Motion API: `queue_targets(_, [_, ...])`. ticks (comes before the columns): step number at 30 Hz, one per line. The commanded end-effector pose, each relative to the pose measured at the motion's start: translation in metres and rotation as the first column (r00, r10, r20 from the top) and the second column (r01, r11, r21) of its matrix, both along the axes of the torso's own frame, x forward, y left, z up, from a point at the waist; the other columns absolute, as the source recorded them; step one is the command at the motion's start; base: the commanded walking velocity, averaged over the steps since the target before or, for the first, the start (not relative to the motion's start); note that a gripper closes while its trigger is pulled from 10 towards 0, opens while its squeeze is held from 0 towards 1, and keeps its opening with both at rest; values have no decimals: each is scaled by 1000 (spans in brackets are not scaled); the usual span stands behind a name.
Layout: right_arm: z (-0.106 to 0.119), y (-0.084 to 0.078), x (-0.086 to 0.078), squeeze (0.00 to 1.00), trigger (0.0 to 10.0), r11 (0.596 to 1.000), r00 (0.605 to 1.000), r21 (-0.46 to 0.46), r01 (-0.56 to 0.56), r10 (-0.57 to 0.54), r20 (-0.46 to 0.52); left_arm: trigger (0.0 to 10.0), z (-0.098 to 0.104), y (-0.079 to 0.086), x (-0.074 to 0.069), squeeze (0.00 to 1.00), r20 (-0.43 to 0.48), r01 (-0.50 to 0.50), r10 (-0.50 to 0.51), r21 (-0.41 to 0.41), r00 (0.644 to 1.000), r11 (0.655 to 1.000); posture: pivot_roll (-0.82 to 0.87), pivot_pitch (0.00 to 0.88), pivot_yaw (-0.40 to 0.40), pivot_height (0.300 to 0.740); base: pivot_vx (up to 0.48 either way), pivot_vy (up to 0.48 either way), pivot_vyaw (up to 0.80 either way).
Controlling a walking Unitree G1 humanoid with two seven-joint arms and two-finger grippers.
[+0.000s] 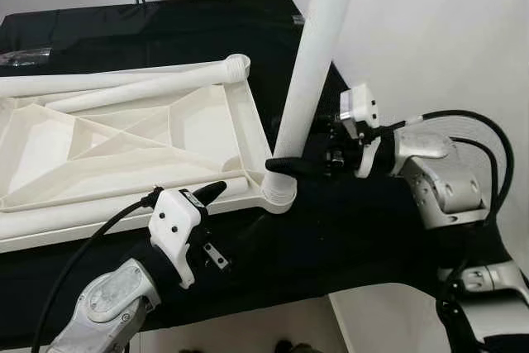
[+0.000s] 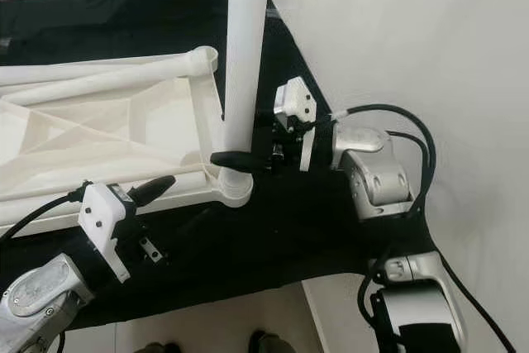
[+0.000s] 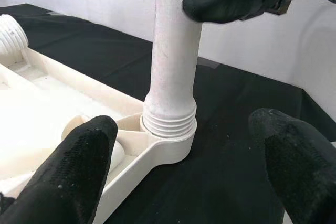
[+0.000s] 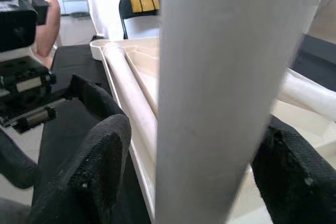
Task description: Building children table
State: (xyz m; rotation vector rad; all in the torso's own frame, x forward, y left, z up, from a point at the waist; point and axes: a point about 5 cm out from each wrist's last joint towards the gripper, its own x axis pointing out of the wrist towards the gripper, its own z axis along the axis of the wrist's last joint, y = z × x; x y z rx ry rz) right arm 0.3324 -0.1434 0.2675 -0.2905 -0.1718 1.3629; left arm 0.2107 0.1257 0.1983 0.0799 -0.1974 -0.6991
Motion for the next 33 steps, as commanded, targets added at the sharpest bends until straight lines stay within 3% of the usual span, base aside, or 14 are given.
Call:
queue_targets(1, [0,-4,1,0,2902,1000,1000,5,-14,14,8,10000,-3,-1,-2,0,-9,4,-4,5,1000,1000,107,213,-90,740,0,0,0])
queue_targets(2, [0,-5,3,0,0,1000,1000,4,-18,18,5,10000,-3,-2,-2,0,-10,6,-6,5,1000,1000,108,212,-90,740,0,0,0])
queue_targets(11, [-8,-8,5,0,0,999,999,5,-39,40,-16,10000,-4,-3,-4,0,-14,10,-10,4,1000,1000,106,213,-91,740,0,0,0])
queue_targets(15, [-15,-13,6,0,0,999,999,12,38,-38,-26,10000,-4,-3,-5,0,-16,12,-12,3,1000,1000,97,216,-93,740,0,0,0])
queue_targets(16, [-23,-15,7,0,0,989,989,32,144,-142,-47,10000,-4,-3,-5,0,-18,13,-13,3,1000,1000,88,218,-97,740,0,0,0])
queue_targets(18, [-52,-6,12,0,0,858,858,95,505,-487,-163,10000,-6,-1,-6,0,-26,19,-18,7,999,1000,89,216,-91,740,0,0,0])
queue_targets(19, [-89,4,-7,0,0,724,703,21,690,-663,-259,10000,-6,0,-6,0,-30,23,-22,13,999,1000,85,229,-66,740,0,0,0])
queue_targets(20, [-109,8,-24,0,0,612,574,-44,789,-761,-301,10000,-6,0,-5,0,-32,25,-25,17,999,1000,85,229,-66,740,0,0,0])
queue_targets(21, [-115,18,-36,0,0,572,544,-48,819,-800,-255,10000,-5,1,-4,0,-32,31,-31,17,999,999,87,222,-62,740,0,0,0])
queue_targets(23, [-115,25,-42,0,0,557,538,-34,830,-814,-217,10000,-5,1,-4,0,-31,36,-35,17,999,999,87,222,-62,740,0,0,0])
queue_targets(26, [-105,30,-20,0,0,538,528,19,843,-820,-221,10000,-4,-4,-2,0,-28,55,-55,15,998,998,93,206,-61,740,0,0,0])
queue_targets(30, [-101,31,-14,0,0,549,540,24,835,-812,-220,10000,-4,-4,-2,0,-25,53,-53,14,998,998,97,202,-66,740,0,0,0])
queue_targets(31, [-98,34,-10,0,10000,567,560,32,823,-800,-215,10000,-4,-2,-1,0,-23,44,-44,15,999,999,100,200,-67,740,0,0,0])
queue_targets(33, [-89,43,-10,0,10000,638,637,83,766,-736,-229,10000,-4,1,-1,0,-21,28,-28,21,999,999,105,198,-68,740,0,0,0])
